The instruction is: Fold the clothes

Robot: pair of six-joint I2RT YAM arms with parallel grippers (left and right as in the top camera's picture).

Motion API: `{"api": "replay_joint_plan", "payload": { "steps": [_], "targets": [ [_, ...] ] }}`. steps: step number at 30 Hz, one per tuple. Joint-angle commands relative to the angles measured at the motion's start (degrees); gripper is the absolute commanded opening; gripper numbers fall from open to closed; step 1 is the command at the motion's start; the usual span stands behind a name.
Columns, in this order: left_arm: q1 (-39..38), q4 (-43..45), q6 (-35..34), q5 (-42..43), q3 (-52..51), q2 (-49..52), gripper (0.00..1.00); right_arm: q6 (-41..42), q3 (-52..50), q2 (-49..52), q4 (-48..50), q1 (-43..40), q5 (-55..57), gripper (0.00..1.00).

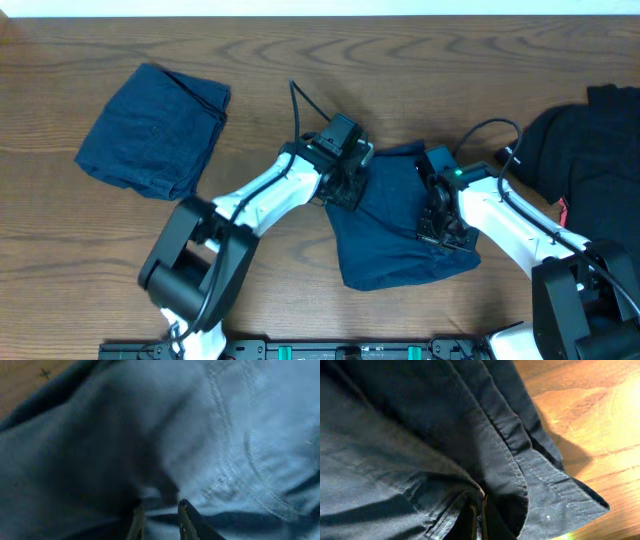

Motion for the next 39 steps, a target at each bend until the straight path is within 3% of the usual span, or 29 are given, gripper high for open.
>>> {"api": "replay_joint_plan", "payload": {
  "steps": [1, 4, 10, 12, 14, 18, 24, 26, 35, 39],
  "targets": [
    [3.1, 0.7, 2.0, -2.6, -0.7, 2.7, 0.25, 1.3, -1.5, 0.3, -0.8, -1.0, 4.5, 0.01],
    [5.9, -0.6, 2.0, -2.0, 0.1, 2.0, 0.27, 0.3, -1.4, 0.2, -1.1, -1.5, 4.2, 0.02],
    [10.3, -11.4, 2.0, -0.5, 6.6, -6.7, 0.66, -13.5, 1.6, -2.4, -1.0, -4.4, -5.9, 0.15],
    [10.6, -14.1, 1.9, 0.0, 7.6, -10.3, 0.75, -14.0, 3.1, -4.9, -2.6, -6.6, -6.8, 0.18],
    [10.5, -16.2, 1.8, 3.5, 7.7, -13.9, 0.77, -14.0, 4.6, -7.8, -3.6, -8.9, -7.2, 0.22],
    [9.0, -19.0, -0.5, 12.9, 7.7, -17.4, 0.73, -14.0, 5.5, -13.0, -0.4, -11.7, -10.6, 0.24],
    [3.4, -19.7, -0.9, 17.5, 5.1, -16.0, 0.39, -15.4, 4.7, -13.3, 12.5, -10.5, -19.4, 0.02],
    [1.1, -19.1, -0.9, 17.5, 2.9, -14.9, 0.33, -15.2, 4.1, -11.5, 16.6, -9.7, -19.9, 0.01],
    [-5.3, -16.4, -3.3, 12.6, -7.4, -6.6, 0.27, -13.2, 3.8, 3.1, 31.6, -8.2, -27.0, 0.01],
    [-5.2, -17.1, -4.3, 12.0, -9.8, -4.8, 0.26, -8.7, 3.8, 9.6, 36.9, -8.3, -22.6, 0.01]
  ]
}}
